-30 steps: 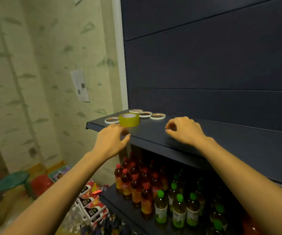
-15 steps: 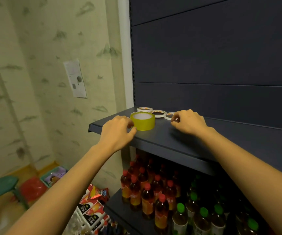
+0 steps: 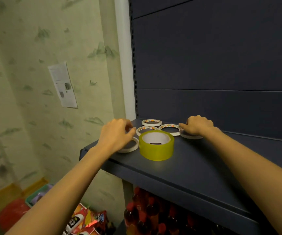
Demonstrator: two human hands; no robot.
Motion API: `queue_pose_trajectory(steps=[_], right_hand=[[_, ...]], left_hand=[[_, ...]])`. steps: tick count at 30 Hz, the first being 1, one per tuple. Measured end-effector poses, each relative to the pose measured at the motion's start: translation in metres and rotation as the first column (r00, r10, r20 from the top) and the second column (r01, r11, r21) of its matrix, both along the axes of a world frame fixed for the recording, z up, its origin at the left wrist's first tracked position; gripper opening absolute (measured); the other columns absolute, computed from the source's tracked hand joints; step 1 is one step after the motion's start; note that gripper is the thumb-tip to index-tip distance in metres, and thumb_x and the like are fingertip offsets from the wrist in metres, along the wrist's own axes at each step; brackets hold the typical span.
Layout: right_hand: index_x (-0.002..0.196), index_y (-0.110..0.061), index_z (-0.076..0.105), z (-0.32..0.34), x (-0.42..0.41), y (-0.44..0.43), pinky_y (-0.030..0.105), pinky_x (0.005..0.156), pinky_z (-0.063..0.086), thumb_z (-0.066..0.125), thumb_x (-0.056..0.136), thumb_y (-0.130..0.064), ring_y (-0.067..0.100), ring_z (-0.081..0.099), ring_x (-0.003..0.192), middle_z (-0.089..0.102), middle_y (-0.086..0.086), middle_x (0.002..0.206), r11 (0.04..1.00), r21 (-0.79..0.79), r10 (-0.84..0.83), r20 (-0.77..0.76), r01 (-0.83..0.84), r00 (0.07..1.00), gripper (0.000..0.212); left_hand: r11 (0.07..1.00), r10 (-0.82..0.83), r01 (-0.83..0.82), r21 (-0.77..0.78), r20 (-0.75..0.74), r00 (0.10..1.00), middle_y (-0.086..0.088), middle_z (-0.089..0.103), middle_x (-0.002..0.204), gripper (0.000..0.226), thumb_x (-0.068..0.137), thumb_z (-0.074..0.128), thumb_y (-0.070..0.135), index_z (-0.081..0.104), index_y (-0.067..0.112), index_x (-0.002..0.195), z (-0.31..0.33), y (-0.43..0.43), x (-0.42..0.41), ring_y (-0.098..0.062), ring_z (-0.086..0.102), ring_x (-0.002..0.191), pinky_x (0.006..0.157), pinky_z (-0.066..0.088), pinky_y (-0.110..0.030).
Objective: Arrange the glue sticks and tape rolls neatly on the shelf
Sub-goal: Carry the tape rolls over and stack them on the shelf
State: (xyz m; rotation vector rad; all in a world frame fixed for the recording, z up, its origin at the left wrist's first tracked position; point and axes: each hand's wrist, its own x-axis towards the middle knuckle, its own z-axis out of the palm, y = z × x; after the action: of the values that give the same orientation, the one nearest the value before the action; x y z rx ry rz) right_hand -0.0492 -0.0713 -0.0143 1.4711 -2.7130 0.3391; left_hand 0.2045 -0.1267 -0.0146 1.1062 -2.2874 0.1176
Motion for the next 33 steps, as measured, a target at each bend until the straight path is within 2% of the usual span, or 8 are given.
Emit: queue_pose_trajectory(steps=[3, 6, 11, 17, 24, 28, 31, 33], right_hand=[[0.122, -0.012, 0.057, -0.005, 0.0, -0.019, 0.036, 0.086, 0.039, 0.036, 0.094, -0.054, 0.03, 0.054, 0.112, 0.057, 0.011, 0.123, 0.994, 0.101, -0.032, -0.025, 0.034, 0.999, 0.055], [0.115, -0.012, 0.058, -0.006, -0.003, -0.033, 0.034, 0.079, 0.036, 0.041, 0.094, -0.05, 0.027, 0.055, 0.104, 0.057, 0.008, 0.108, 0.987, 0.153, -0.044, -0.059, 0.052, 0.997, 0.047], [0.068, -0.016, 0.051, -0.002, -0.006, -0.044, 0.032, 0.071, 0.038, 0.042, 0.092, -0.057, 0.019, 0.051, 0.076, 0.052, 0.001, 0.073, 0.987, 0.126, -0.085, -0.124, 0.101, 0.989, 0.048], [0.083, -0.013, 0.071, 0.016, -0.007, -0.032, 0.026, 0.051, 0.033, 0.046, 0.091, -0.053, 0.014, 0.047, 0.058, 0.052, -0.001, 0.062, 0.977, -0.064, -0.209, -0.075, 0.205, 0.975, 0.048], [0.062, -0.023, 0.065, 0.016, 0.013, -0.008, 0.024, 0.047, 0.032, 0.049, 0.089, -0.053, 0.012, 0.046, 0.054, 0.051, -0.002, 0.056, 0.918, -0.148, -0.377, -0.047, 0.367, 0.925, 0.043], [0.077, -0.013, 0.072, 0.012, 0.027, 0.005, 0.027, 0.052, 0.037, 0.05, 0.089, -0.052, 0.017, 0.053, 0.061, 0.058, 0.001, 0.064, 0.88, -0.176, -0.454, -0.036, 0.441, 0.89, 0.046], [0.08, -0.012, 0.073, 0.01, 0.038, 0.019, 0.03, 0.059, 0.04, 0.053, 0.088, -0.05, 0.021, 0.056, 0.068, 0.06, 0.004, 0.069, 0.856, -0.194, -0.496, -0.049, 0.479, 0.867, 0.044], [0.078, -0.014, 0.074, 0.01, 0.043, 0.032, 0.029, 0.057, 0.039, 0.053, 0.088, -0.05, 0.019, 0.053, 0.064, 0.055, 0.001, 0.062, 0.839, -0.203, -0.526, -0.06, 0.506, 0.848, 0.042]], left_hand=[[0.999, 0.007, -0.007, 0.049, 0.0, 1.0, -0.003, 0.07, 0.097, 0.028, 0.092, 0.05, 0.034, 0.068, 0.015, 0.103, -0.006, -0.027, 0.004, -0.023, 0.063, 0.087, 0.077, 0.053, -0.037], [0.999, 0.006, -0.007, 0.054, 0.011, 1.0, -0.004, 0.07, 0.098, 0.029, 0.091, 0.05, 0.035, 0.069, 0.015, 0.101, -0.007, -0.057, 0.002, -0.026, 0.062, 0.091, 0.079, 0.052, -0.038], [0.996, -0.034, 0.031, 0.082, 0.04, 0.999, -0.012, 0.069, 0.095, 0.029, 0.09, 0.051, 0.038, 0.067, 0.014, 0.088, -0.007, -0.108, -0.021, -0.034, 0.062, 0.092, 0.074, 0.048, -0.036], [0.976, -0.105, 0.074, 0.204, 0.148, 0.983, -0.012, 0.066, 0.095, 0.045, 0.094, 0.039, 0.049, 0.058, 0.011, 0.08, -0.01, -0.162, -0.064, -0.032, 0.061, 0.093, 0.072, 0.043, -0.034], [0.905, -0.207, 0.074, 0.419, 0.283, 0.936, -0.014, 0.059, 0.124, 0.058, 0.093, 0.036, 0.056, 0.058, 0.007, 0.114, -0.022, -0.196, -0.102, -0.032, 0.055, 0.112, 0.091, 0.044, -0.039], [0.823, -0.314, 0.159, 0.545, 0.202, 0.928, -0.017, 0.065, 0.104, 0.038, 0.09, 0.049, 0.04, 0.06, 0.006, 0.08, -0.023, -0.209, -0.113, -0.034, 0.06, 0.107, 0.086, 0.046, -0.037], [0.84, -0.309, 0.204, 0.503, 0.135, 0.941, -0.021, 0.064, 0.111, 0.049, 0.089, 0.052, 0.045, 0.063, -0.002, 0.099, -0.014, -0.21, -0.112, -0.037, 0.059, 0.107, 0.089, 0.047, -0.04], [0.895, -0.29, 0.224, 0.386, 0.122, 0.949, -0.02, 0.062, 0.111, 0.05, 0.09, 0.05, 0.049, 0.062, 0.001, 0.099, -0.003, -0.205, -0.11, -0.037, 0.058, 0.106, 0.086, 0.046, -0.039]])
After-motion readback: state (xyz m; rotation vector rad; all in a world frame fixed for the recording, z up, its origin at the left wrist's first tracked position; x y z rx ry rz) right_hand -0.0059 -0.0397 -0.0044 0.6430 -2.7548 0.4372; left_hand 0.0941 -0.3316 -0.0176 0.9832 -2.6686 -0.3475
